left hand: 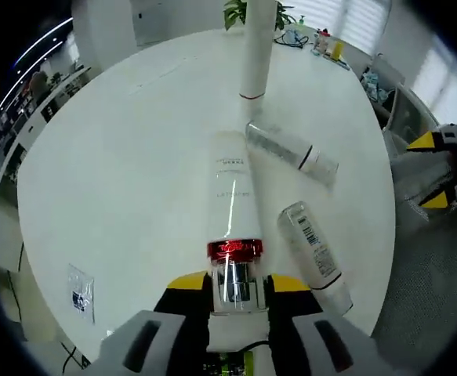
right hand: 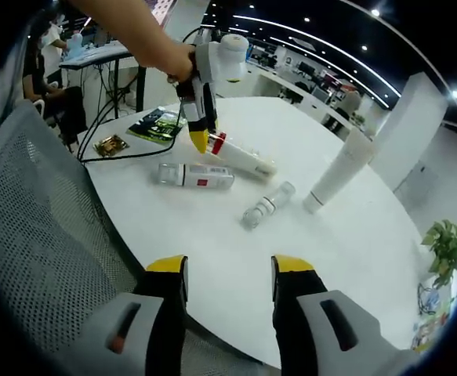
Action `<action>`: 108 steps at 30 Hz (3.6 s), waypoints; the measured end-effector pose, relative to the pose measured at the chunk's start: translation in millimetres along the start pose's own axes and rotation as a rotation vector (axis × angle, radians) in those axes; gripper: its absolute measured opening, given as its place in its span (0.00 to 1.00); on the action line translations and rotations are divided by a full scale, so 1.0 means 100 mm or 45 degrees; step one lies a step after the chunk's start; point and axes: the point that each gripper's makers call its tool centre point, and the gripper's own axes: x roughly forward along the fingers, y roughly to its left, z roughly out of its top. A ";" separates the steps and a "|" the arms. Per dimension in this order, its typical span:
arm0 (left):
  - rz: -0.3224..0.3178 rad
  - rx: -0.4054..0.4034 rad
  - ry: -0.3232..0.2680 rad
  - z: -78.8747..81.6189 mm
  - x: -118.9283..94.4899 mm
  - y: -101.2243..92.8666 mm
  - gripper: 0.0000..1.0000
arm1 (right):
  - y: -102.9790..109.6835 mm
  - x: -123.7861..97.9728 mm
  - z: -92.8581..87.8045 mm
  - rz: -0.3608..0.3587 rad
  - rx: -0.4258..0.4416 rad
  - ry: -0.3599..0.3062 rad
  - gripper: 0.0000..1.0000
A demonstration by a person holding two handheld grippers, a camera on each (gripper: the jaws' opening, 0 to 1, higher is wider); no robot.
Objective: Arrange the skincare products in the storage area until every visible bottle or jar stands upright without overlapping.
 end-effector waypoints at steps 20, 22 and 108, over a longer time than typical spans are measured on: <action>-0.043 0.229 0.169 0.76 -0.46 -0.01 0.26 | 0.01 0.00 -0.01 0.007 -0.007 0.010 0.40; -0.049 0.264 0.187 0.81 -0.45 -0.02 0.26 | 0.02 0.01 -0.02 0.008 -0.011 0.014 0.40; -0.119 1.199 0.401 1.75 -0.33 -0.25 0.28 | 0.00 0.01 -0.03 0.002 -0.006 0.020 0.38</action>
